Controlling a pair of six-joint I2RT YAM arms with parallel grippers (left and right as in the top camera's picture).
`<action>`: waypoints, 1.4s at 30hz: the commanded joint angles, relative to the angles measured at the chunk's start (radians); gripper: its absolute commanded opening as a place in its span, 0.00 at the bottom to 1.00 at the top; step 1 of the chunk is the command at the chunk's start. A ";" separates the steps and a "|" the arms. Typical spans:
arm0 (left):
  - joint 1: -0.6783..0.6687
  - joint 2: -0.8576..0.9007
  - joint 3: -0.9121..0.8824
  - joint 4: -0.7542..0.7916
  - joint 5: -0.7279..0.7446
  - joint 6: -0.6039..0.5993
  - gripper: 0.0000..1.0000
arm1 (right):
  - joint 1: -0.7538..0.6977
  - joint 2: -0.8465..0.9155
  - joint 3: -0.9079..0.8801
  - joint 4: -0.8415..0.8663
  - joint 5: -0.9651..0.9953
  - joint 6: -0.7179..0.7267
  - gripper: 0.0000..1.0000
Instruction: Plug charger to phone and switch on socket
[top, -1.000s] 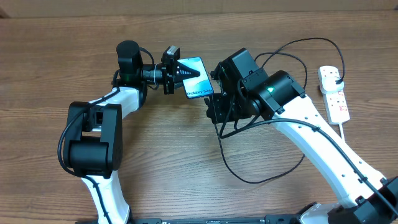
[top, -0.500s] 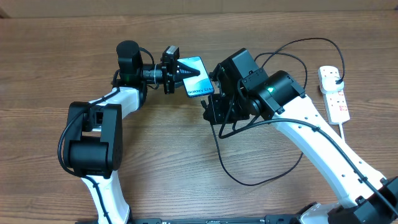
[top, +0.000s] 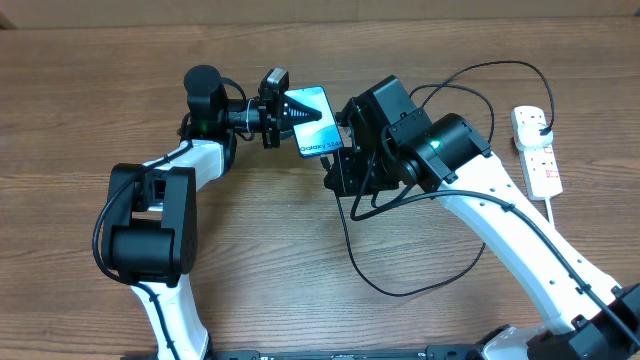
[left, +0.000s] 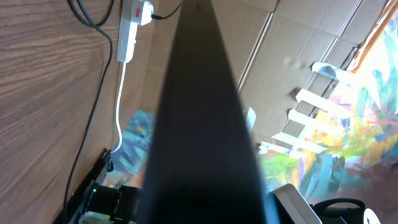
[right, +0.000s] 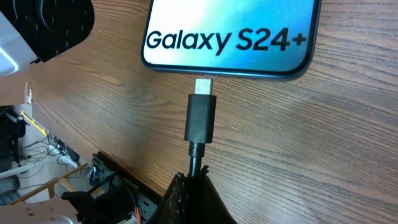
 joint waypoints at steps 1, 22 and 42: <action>-0.008 -0.014 0.010 0.011 0.025 -0.051 0.04 | 0.004 -0.028 -0.003 0.010 -0.005 0.005 0.04; -0.008 -0.014 0.010 0.012 0.032 -0.058 0.04 | 0.004 -0.028 -0.003 0.027 0.067 0.005 0.04; -0.006 -0.014 0.010 0.011 0.023 0.015 0.04 | 0.004 -0.028 -0.003 -0.003 0.065 0.009 0.04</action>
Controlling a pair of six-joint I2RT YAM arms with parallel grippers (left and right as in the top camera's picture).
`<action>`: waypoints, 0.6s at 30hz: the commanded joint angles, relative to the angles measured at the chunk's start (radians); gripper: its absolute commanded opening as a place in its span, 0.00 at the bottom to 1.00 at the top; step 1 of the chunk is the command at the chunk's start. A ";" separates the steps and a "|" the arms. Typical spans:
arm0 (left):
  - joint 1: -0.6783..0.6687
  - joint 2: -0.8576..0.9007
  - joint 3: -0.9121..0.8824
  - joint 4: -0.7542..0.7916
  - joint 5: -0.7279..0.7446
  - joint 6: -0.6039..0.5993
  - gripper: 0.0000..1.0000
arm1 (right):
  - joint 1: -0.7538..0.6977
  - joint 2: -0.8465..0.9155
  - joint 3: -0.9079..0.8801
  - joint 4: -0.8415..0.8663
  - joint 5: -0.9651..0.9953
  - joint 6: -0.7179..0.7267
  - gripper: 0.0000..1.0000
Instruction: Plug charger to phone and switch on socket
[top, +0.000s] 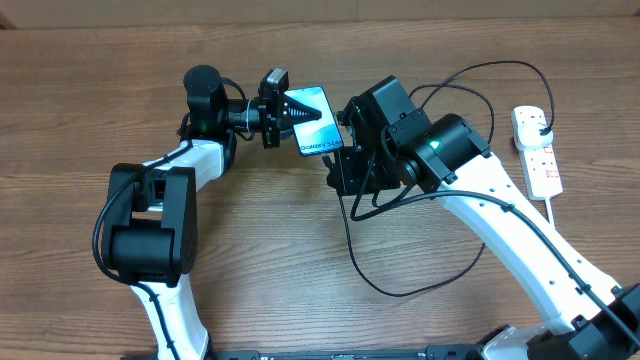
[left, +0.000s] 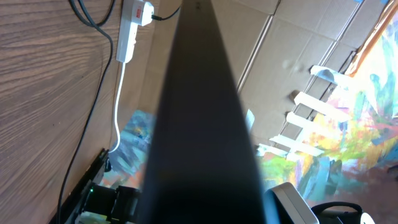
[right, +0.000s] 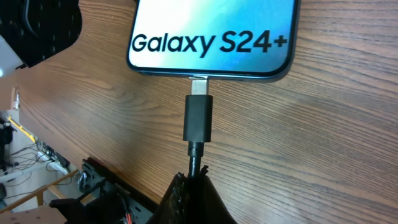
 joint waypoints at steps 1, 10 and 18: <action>-0.006 -0.014 0.010 0.011 0.025 0.027 0.04 | 0.003 -0.028 -0.003 -0.003 0.023 0.009 0.04; -0.006 -0.014 0.010 0.011 0.008 0.027 0.04 | 0.003 -0.028 -0.003 0.006 0.023 0.009 0.04; -0.006 -0.014 0.010 0.011 0.003 0.080 0.04 | 0.003 -0.028 -0.003 0.013 0.019 0.008 0.04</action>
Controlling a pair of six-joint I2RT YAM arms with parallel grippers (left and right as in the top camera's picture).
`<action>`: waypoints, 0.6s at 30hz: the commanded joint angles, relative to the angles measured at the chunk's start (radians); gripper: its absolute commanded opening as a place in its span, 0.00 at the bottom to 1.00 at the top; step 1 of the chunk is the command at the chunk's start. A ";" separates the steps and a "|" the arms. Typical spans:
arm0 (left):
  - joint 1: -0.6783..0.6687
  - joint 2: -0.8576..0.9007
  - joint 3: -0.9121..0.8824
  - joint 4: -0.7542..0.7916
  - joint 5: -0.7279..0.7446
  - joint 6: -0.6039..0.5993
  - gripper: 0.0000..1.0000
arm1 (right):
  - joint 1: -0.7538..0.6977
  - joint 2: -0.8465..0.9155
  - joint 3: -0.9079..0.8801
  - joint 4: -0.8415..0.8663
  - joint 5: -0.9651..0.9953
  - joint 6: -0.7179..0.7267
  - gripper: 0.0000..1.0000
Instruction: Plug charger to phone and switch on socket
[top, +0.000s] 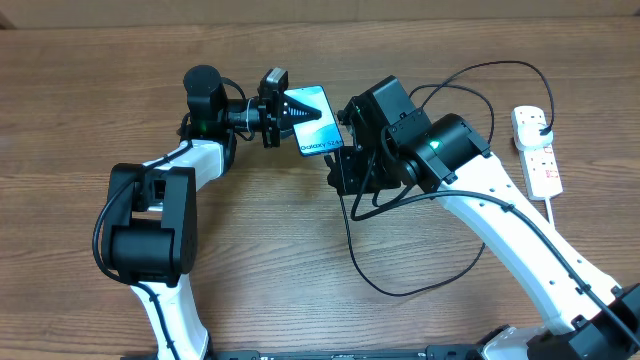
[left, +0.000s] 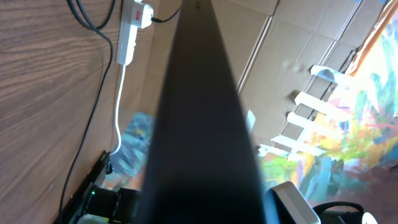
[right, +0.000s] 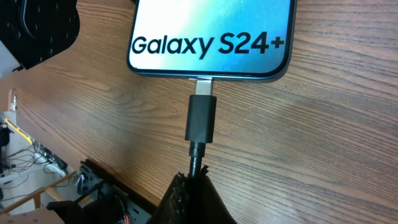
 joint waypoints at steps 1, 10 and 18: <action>-0.006 -0.014 0.010 0.011 0.008 0.058 0.04 | 0.003 -0.028 -0.003 0.011 0.009 0.008 0.04; -0.006 -0.014 0.010 0.011 0.003 0.038 0.04 | 0.003 -0.028 -0.003 0.011 0.005 0.008 0.04; -0.007 -0.014 0.010 0.011 0.003 -0.044 0.04 | 0.003 -0.028 -0.003 0.017 0.005 0.008 0.04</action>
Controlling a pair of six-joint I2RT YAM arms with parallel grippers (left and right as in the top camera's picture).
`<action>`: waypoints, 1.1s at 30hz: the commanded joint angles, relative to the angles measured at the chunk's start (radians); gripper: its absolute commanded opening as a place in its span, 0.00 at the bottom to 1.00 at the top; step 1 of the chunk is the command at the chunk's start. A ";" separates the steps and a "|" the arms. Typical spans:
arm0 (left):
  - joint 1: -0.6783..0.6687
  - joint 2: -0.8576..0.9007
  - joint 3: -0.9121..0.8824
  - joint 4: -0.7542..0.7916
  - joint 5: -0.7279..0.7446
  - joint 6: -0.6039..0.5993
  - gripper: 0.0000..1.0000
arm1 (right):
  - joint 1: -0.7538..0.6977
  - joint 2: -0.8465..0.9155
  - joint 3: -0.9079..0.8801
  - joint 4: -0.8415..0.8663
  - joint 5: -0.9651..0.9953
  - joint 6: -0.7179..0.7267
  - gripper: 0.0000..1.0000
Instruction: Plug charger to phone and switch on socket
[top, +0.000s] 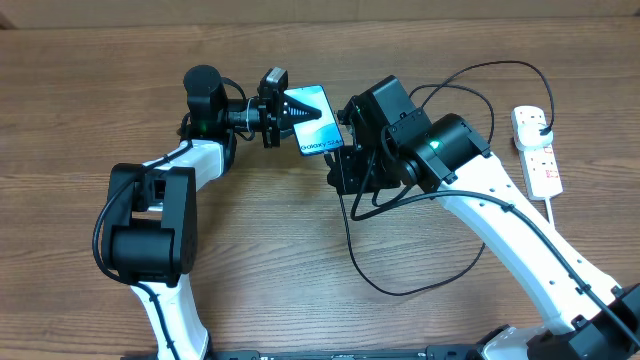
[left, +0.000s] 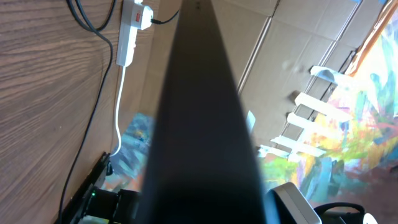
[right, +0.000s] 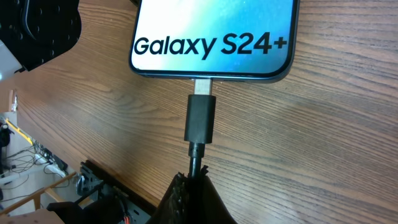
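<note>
The phone (top: 313, 122) with a blue "Galaxy S24+" screen (right: 211, 36) lies on the wood table, and my left gripper (top: 303, 113) is shut on it from the left. In the left wrist view a dark out-of-focus shape (left: 202, 124) fills the middle. My right gripper (right: 194, 186) is shut on the black charger cable just behind its plug (right: 201, 118). The plug's metal tip touches the phone's bottom edge at the port. The white socket strip (top: 535, 150) lies at the far right with a plug in it.
The black charger cable (top: 400, 280) loops across the table below my right arm and runs up to the socket strip. The strip's white cord (top: 580, 240) trails toward the right front edge. Bare wood lies at the left and front of the table.
The phone and plug sit a few pixels further right in the right wrist view. The plug tip stays at the phone's port. Both grippers hold as before.
At first the plug tip stood a short way off the phone's bottom edge, held by my right gripper. Then the tip reached the port. Since then it has stayed against the port, with my left gripper holding the phone throughout.
</note>
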 joint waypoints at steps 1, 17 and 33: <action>-0.007 -0.014 0.010 0.011 0.008 -0.043 0.04 | 0.003 -0.028 -0.003 0.013 0.005 0.008 0.04; -0.014 -0.014 0.010 0.011 0.004 -0.069 0.04 | 0.003 -0.028 -0.003 0.040 0.006 0.007 0.04; -0.023 -0.014 0.010 0.011 0.019 -0.137 0.05 | 0.003 -0.027 -0.003 0.051 0.006 0.007 0.04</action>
